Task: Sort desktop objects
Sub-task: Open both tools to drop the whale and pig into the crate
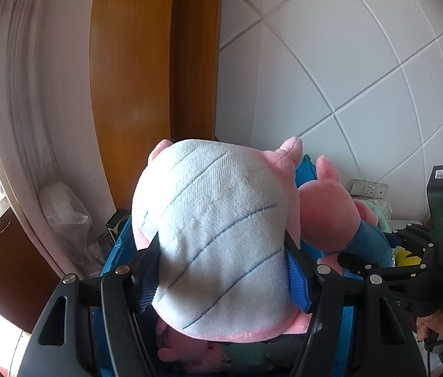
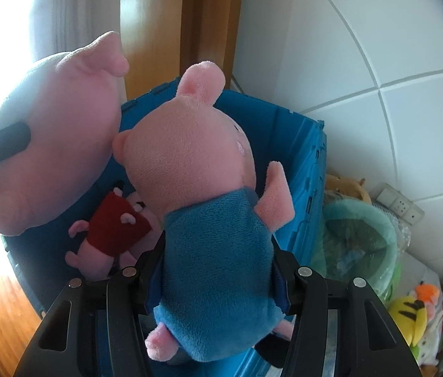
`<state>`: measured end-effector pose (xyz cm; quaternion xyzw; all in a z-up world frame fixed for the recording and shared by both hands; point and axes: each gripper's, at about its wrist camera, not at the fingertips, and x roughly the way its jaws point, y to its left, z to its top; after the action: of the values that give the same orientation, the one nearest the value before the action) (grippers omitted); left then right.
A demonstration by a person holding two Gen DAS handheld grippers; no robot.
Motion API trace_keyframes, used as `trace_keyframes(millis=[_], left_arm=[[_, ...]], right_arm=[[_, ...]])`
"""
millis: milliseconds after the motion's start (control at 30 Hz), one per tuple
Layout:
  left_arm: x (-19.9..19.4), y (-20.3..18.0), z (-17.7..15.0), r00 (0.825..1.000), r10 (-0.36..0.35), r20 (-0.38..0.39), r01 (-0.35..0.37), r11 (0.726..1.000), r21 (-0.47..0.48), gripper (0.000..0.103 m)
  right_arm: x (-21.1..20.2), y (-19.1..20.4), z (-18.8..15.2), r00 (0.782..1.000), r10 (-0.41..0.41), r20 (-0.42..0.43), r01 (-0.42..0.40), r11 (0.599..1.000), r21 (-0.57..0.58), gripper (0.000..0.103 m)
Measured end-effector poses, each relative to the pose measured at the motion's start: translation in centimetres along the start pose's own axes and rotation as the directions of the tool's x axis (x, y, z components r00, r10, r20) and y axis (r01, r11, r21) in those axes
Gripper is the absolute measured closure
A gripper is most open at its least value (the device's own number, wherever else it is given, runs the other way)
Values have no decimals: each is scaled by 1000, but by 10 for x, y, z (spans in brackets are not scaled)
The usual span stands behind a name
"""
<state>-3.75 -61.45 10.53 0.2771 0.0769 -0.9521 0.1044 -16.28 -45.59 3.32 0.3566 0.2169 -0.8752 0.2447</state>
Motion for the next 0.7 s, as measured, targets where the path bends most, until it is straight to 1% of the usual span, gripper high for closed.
trace_keyframes(millis=[133,200,233,267,300,333,367,433,700], left_arm=[[-2,-2,1,1000,7,9,-7,1000,2,35],[-1,-4,1,1000,14,9,-14,1000,10,30],[0,-4,2,1000,24,8,-24,1000,17,22],[2,-5,2,999,31,8,-31,999,21,16],[3,-5,2,999,33,8,-33,999,19,15],[4,-5,2,999,36,8,-36,999,17,11],[5,-5,3,999,39,9,-39,999,15,1],[5,-4,2,999,51,11,-51,999,13,0],[0,-7,1,999,48,9,-48,999,11,0]], right_arm=[[2,1,1,1000,1,-1,-2,1000,-2,49],[2,2,1,1000,3,-2,-3,1000,-7,48],[2,2,1,1000,3,-2,-3,1000,-12,48],[2,3,2,1000,-2,-1,2,1000,-19,39],[3,4,2,1000,-8,1,8,1000,-25,28],[3,4,2,1000,-16,2,16,999,-27,23],[3,4,3,1000,-21,7,21,999,-26,18],[1,3,3,999,-31,17,32,999,-24,17],[-4,0,2,999,-34,27,34,999,-14,17]])
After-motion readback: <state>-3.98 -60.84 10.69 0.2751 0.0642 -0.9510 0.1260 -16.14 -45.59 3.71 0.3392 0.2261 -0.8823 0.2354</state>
